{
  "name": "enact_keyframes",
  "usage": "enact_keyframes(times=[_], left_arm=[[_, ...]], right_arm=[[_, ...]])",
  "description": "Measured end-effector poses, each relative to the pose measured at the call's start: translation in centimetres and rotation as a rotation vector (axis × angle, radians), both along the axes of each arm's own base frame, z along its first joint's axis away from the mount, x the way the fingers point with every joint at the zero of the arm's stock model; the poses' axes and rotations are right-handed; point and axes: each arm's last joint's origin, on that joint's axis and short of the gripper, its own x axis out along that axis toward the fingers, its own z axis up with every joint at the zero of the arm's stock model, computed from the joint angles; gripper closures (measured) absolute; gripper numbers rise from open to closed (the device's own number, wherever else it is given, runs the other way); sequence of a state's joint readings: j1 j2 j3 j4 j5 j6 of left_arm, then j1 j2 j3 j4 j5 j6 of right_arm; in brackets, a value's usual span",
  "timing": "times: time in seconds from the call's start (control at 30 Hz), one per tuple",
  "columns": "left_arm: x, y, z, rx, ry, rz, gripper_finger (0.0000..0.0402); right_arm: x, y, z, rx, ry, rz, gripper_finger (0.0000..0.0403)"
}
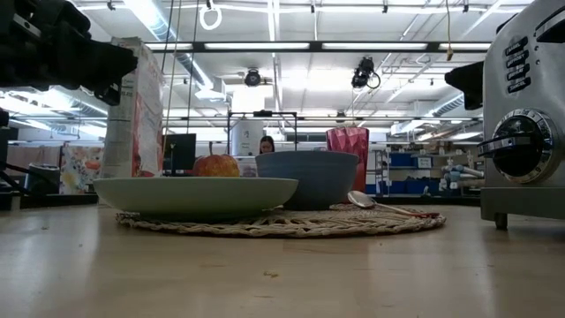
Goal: Arrange a breakfast setting
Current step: Return to Home Position
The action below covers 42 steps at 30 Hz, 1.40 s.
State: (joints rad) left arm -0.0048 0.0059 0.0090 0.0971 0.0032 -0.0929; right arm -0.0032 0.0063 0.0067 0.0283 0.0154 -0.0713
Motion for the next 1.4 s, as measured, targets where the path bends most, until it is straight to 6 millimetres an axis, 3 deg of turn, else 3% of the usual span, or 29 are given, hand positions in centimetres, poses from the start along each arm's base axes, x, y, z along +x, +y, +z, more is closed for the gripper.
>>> enact_keyframes(times=[1.4], left_arm=[[0.0, 0.01, 0.04, -0.001, -0.004, 0.002, 0.0317]], right_arm=[[0.0, 0.0, 0.0, 0.024, 0.0, -0.001, 0.0336]])
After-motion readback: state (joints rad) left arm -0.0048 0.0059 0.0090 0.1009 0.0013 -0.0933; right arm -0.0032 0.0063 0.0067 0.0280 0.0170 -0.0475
